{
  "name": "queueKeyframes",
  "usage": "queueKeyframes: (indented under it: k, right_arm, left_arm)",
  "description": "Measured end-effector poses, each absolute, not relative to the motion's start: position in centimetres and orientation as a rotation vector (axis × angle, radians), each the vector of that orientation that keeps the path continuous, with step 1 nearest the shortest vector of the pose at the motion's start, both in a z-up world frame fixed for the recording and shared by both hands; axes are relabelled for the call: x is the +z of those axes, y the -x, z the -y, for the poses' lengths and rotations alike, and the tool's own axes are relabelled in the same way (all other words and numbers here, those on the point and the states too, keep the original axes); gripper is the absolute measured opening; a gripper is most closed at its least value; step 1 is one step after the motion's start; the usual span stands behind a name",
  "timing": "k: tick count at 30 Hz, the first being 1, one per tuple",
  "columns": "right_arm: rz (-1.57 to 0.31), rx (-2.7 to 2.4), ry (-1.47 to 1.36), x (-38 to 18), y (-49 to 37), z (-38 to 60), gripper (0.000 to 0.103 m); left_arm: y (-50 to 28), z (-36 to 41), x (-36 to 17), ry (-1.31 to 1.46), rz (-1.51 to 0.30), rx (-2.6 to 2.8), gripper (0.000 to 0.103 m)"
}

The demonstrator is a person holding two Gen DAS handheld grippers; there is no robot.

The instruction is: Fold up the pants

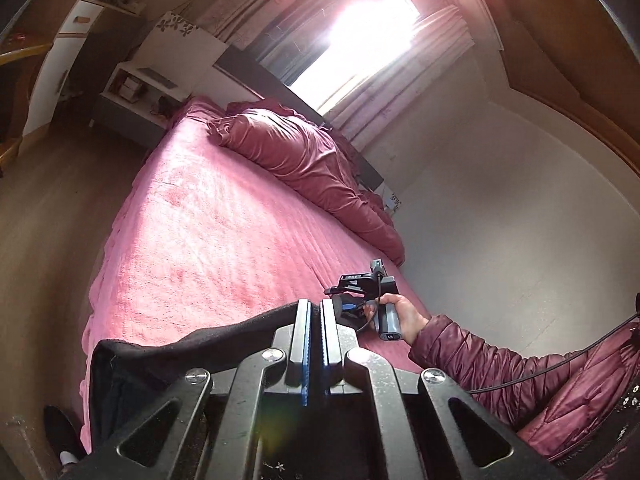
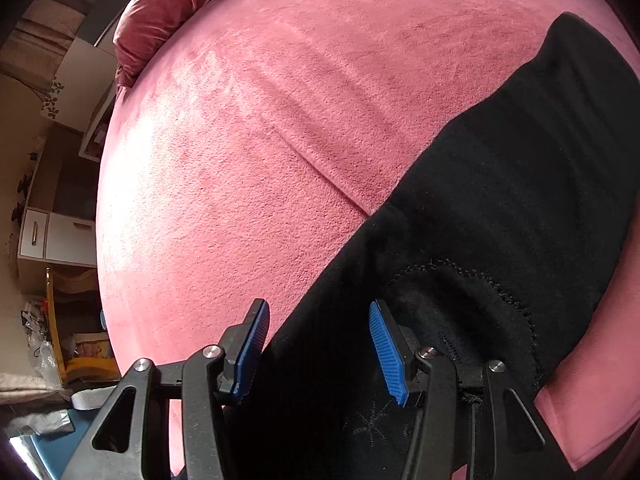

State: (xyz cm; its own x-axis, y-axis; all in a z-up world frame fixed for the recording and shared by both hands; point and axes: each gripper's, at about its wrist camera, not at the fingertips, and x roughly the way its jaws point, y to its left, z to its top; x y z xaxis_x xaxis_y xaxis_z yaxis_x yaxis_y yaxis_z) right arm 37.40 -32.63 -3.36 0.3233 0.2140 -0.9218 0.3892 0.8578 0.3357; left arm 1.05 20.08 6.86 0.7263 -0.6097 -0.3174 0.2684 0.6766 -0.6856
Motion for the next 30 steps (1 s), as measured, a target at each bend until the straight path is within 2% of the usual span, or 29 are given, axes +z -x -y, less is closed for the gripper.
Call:
queueKeyframes:
  k: [1, 3, 5, 10, 18, 25, 30]
  right_arm:
    - [-1.249, -0.125, -0.563, -3.2, -37.3, 32.9, 0.045]
    - [-1.235, -0.119, -0.524, -2.7, -37.0, 33.1, 0.019]
    - [-1.227, -0.095, -0.487, -2.1, -36.7, 33.2, 0.009]
    - [-1.110, -0.008, -0.490, 1.9, -34.5, 33.8, 0.007]
    - [-0.881, 0.163, -0.586, 8.7, -26.4, 36.1, 0.007]
    - [-0.802, 0.268, -0.616, 9.3, -14.4, 37.1, 0.007]
    - [-0.856, 0.280, -0.621, 5.3, -7.9, 36.7, 0.007]
  left_arm:
    - [-1.1, -20.2, 6.7, 0.653, -0.582, -0.516, 0.003]
    - [-1.6, -20.4, 6.5, 0.656, -0.608, -0.489, 0.003]
    - [-2.9, -20.7, 5.8, 0.679, -0.658, -0.440, 0.003]
    - [-8.8, -22.3, 4.6, 0.720, -0.735, -0.325, 0.003]
    - [-17.0, -25.5, 6.1, 0.765, -0.754, -0.177, 0.003]
    - [-13.5, -25.5, 8.1, 0.785, -0.660, -0.210, 0.003]
    - [-7.6, -25.6, 7.2, 0.773, -0.654, -0.241, 0.003]
